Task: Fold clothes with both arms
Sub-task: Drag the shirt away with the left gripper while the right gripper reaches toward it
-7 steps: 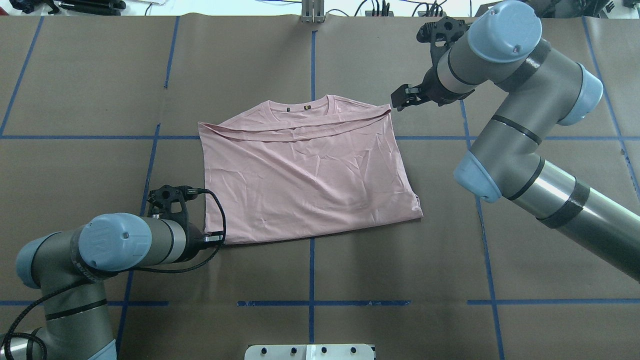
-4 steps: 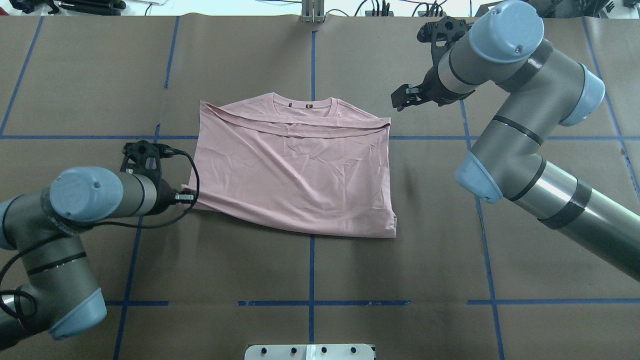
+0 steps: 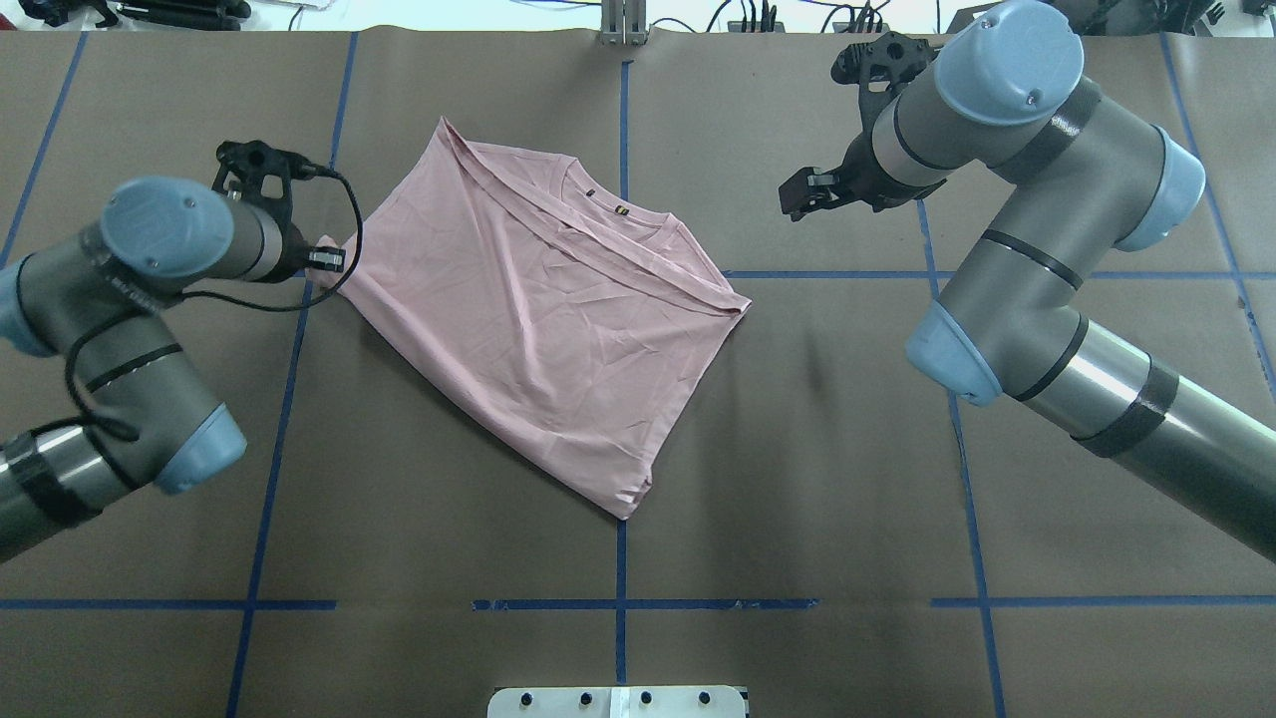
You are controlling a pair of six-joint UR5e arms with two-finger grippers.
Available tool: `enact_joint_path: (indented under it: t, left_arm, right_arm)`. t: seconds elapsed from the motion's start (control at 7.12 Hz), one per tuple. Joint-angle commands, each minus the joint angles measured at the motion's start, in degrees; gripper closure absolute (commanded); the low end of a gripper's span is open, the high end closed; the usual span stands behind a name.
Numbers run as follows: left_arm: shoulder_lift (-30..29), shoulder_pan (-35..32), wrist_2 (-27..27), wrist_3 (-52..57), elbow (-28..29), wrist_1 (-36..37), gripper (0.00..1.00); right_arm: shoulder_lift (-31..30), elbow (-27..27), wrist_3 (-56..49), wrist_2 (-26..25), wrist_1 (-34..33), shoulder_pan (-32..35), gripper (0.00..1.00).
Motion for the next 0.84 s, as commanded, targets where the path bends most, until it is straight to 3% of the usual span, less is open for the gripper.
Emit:
enact_joint_path:
  t: [0.0, 0.14, 0.28, 0.56, 0.7]
  left_arm:
    - [-10.3, -6.2, 0.0, 5.8, 17.4, -7.1, 1.0]
    - [-10.1, -7.1, 0.0, 7.6, 17.3, -7.9, 1.0]
    - [-7.0, -7.1, -0.4, 7.9, 15.2, -12.4, 0.01]
    - [-2.5, -9.1, -10.1, 8.3, 8.3, -13.6, 0.0]
    - [-1.3, -9.2, -10.3, 8.1, 4.5, -12.8, 0.0]
  right_arm:
    - [0.0, 0.0, 0.1, -0.1, -0.1, 0.1, 0.0]
    - [0.1, -0.3, 0.8, -0.2, -0.1, -0.2, 0.0]
    - [1.0, -0.3, 6.1, -0.7, 0.1, -1.1, 0.02]
    - [6.0, -1.3, 20.9, -0.9, -0.2, -6.1, 0.08]
    - [11.0, -5.0, 29.4, -4.4, -0.2, -9.5, 0.19]
